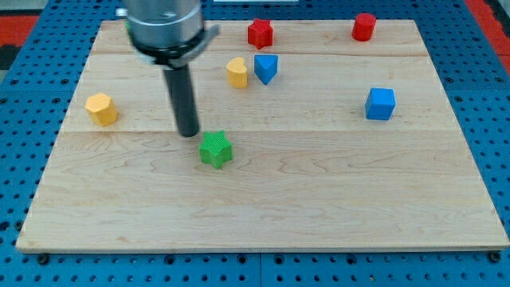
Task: Move the green star diagonal to the yellow heart
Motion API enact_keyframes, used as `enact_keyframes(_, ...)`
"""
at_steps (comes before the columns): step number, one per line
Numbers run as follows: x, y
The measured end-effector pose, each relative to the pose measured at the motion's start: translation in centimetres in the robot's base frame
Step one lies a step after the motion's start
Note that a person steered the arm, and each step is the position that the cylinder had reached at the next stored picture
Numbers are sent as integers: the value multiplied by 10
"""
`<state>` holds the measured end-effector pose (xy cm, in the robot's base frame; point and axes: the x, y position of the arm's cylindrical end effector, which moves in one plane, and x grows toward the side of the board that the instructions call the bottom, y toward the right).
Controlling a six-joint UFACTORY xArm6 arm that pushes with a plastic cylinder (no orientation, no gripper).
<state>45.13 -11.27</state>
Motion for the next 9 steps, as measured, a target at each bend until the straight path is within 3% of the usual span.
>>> enact_keyframes(1,37,63)
enact_keyframes(2,44,175)
enact_keyframes(5,23,91)
enact_keyframes(9,42,210)
